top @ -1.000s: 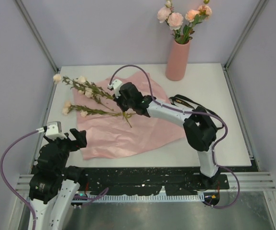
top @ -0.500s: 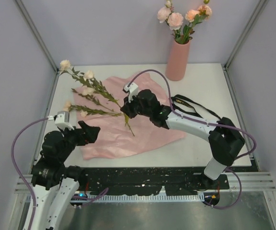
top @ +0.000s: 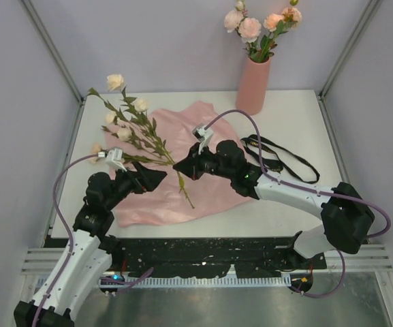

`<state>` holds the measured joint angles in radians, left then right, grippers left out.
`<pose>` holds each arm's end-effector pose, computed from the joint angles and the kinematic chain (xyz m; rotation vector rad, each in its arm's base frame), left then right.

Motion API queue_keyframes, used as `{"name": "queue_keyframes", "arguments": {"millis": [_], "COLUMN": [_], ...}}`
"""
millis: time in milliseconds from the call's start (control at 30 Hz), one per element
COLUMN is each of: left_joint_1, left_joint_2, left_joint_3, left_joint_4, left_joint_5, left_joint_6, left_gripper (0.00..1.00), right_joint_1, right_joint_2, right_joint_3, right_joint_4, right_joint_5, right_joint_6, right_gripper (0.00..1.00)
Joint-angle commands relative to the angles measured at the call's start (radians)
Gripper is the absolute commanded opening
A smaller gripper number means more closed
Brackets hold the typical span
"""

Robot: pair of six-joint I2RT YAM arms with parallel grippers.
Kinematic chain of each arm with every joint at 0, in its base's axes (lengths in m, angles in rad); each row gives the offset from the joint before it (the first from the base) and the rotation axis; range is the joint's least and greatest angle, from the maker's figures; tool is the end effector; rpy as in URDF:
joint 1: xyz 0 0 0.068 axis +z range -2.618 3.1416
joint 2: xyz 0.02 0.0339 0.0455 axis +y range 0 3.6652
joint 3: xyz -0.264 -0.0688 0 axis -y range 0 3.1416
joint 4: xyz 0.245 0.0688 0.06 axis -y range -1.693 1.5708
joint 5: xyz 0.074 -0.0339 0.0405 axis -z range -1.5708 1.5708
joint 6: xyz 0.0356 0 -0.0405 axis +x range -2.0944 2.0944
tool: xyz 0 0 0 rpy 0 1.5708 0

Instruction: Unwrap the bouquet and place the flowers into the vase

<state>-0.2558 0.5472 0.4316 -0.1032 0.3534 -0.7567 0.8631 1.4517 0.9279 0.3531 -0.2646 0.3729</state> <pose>0.1417 -0.0498 0.2589 -0.2051 1.8881 -1.0248 0.2124 0.2626 0.2866 -0.6552 1.7580 1.1122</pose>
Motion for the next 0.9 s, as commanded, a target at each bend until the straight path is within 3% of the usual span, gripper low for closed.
{"name": "queue_keyframes", "arguments": {"millis": [0,167,433,533,600,767,833,867], "left_joint_1": [-0.042,-0.045,-0.043,-0.043,-0.045,-0.043,-0.043,-0.043], "left_joint_2": [0.06,0.077,0.063,0.065,0.063,0.056,0.057,0.056], "left_joint_3": [-0.039,-0.033,0.032,0.048,0.052,0.052,0.056,0.061], "left_joint_4": [0.354,0.418,0.355,0.341,0.342,0.359,0.356,0.35], "left_joint_5": [0.055,0.049,0.013,0.016,0.022,0.064,0.099,0.113], "left_joint_6": [-0.006,-0.001,0.046,0.059,0.063,0.062,0.065,0.066], "left_gripper": [0.93,0.93,0.88,0.77,0.63,0.15,0.0,0.0], "right_joint_1": [0.028,0.057,0.094,0.102,0.103,0.103,0.103,0.103], "right_joint_2": [-0.036,-0.036,-0.025,-0.037,-0.042,-0.051,-0.056,-0.06], "right_joint_3": [-0.011,-0.037,-0.014,-0.012,-0.014,-0.015,-0.015,-0.015], "right_joint_4": [0.112,0.095,-0.038,-0.077,-0.094,-0.074,-0.049,-0.034], "right_joint_5": [-0.077,-0.093,-0.094,-0.088,-0.084,-0.1,-0.125,-0.146], "right_joint_6": [0.087,0.084,0.011,-0.025,-0.035,-0.028,-0.025,-0.026], "right_gripper": [0.05,0.06,0.05,0.06,0.09,0.25,0.41,0.46]}}
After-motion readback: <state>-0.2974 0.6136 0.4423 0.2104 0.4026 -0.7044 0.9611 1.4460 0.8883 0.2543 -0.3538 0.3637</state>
